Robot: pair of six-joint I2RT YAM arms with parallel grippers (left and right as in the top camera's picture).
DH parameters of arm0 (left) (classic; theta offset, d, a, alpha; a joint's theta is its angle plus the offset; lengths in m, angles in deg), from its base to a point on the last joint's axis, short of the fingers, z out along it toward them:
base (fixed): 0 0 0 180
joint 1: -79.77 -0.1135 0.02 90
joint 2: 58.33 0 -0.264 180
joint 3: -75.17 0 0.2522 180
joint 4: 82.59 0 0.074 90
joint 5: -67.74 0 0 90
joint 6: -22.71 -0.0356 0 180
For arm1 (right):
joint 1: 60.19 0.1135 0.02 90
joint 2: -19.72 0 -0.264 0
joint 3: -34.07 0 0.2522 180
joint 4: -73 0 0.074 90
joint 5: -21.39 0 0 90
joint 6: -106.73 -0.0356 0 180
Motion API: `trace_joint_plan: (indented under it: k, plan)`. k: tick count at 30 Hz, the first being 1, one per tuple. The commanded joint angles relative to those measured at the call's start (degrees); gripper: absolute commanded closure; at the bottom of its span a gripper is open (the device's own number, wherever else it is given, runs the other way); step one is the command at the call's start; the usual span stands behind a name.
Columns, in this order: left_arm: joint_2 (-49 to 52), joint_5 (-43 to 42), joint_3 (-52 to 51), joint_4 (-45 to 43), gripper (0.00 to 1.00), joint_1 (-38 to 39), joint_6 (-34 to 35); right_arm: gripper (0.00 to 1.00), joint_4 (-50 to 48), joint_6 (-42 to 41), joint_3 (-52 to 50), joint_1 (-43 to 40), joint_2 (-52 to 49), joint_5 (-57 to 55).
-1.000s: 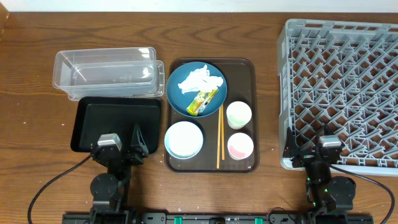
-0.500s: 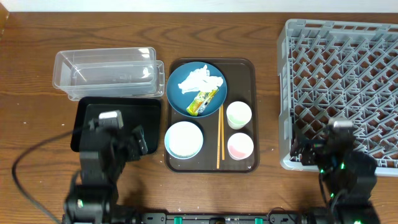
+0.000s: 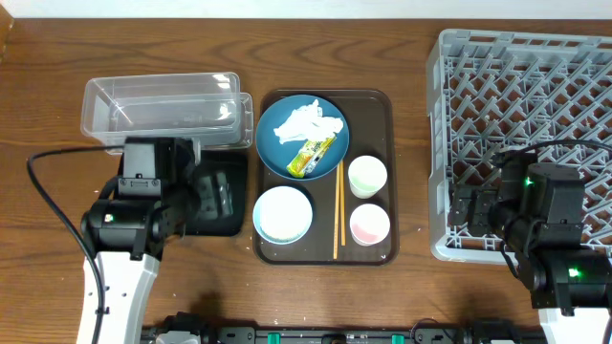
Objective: Sort waste into correct bins and load items into the dishwasher rack
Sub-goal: 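Reach the left gripper to the blue plate and grasp tissue and wrapper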
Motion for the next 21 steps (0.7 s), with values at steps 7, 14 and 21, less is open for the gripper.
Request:
trace_joint_plan:
  k: [7,14,21]
  plan:
    - [10.56,-3.48,7.69,-13.05,0.19,5.14,-6.32,0.01,0.26,-0.31,1.49,-0.33,0.33,0.02]
    - [26.45,-3.3,12.59,-20.2,0.19,13.49,-18.36,0.01,0.52,-0.31,1.49,-0.33,0.33,0.02]
    - [38.21,-3.3,12.59,-32.79,0.2,18.21,-20.55,0.01,1.09,-0.31,1.49,-0.33,0.33,0.02]
